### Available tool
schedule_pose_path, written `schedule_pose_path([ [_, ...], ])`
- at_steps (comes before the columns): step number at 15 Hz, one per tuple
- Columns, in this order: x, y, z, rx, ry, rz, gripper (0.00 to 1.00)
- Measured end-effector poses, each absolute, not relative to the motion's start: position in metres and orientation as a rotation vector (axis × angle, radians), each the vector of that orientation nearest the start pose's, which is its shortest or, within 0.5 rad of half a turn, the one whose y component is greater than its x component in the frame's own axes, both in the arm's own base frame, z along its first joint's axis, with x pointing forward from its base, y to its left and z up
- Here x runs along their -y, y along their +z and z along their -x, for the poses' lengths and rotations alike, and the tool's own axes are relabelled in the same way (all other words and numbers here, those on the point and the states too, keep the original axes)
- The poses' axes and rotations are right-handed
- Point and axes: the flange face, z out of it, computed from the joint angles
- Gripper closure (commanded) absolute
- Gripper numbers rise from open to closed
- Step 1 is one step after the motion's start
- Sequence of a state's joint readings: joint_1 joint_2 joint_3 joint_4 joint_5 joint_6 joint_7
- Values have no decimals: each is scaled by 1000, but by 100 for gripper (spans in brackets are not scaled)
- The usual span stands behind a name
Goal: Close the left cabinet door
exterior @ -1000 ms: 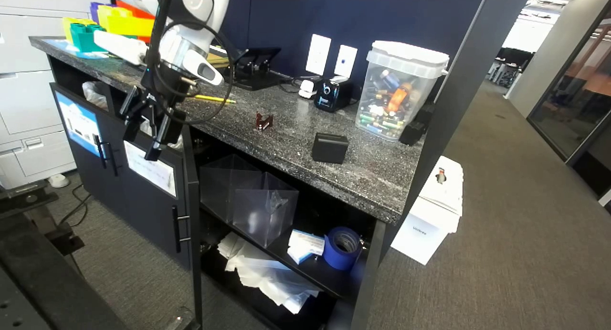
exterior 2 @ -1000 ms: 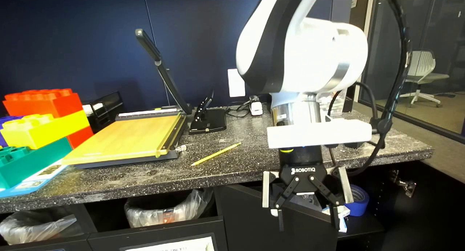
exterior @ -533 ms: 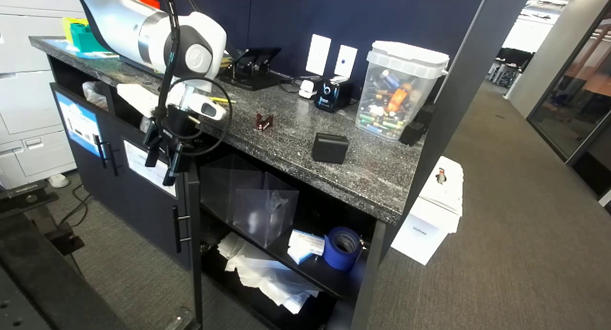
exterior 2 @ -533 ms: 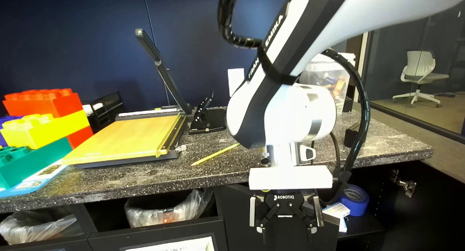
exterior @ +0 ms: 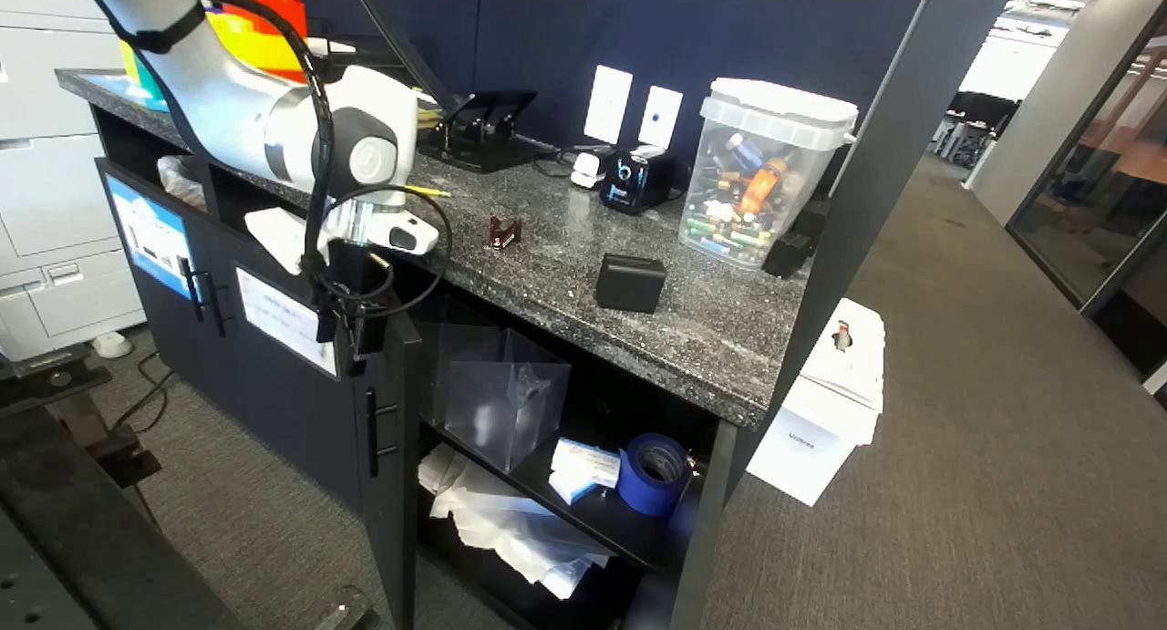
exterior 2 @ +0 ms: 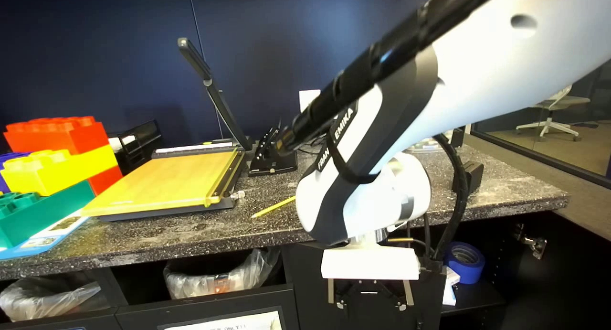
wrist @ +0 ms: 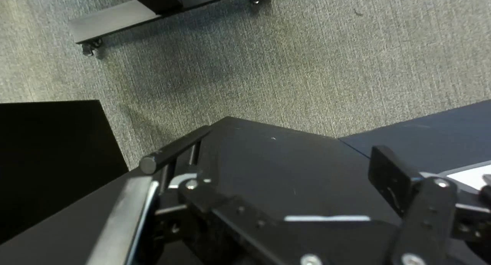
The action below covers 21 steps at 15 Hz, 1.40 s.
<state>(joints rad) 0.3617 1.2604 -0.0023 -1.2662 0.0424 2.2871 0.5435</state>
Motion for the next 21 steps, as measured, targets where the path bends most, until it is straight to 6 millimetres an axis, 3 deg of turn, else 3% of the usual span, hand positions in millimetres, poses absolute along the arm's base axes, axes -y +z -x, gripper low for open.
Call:
schedule_pose_path([
  [8, -239, -47, -647, -224, -81, 3322, 0],
  [14, -218, -49, -660, -162, -329, 3394, 0],
  [18, -209, -46, -663, -167, -342, 3421, 0],
  [21, -203, -48, -649, -187, -143, 3512, 0],
])
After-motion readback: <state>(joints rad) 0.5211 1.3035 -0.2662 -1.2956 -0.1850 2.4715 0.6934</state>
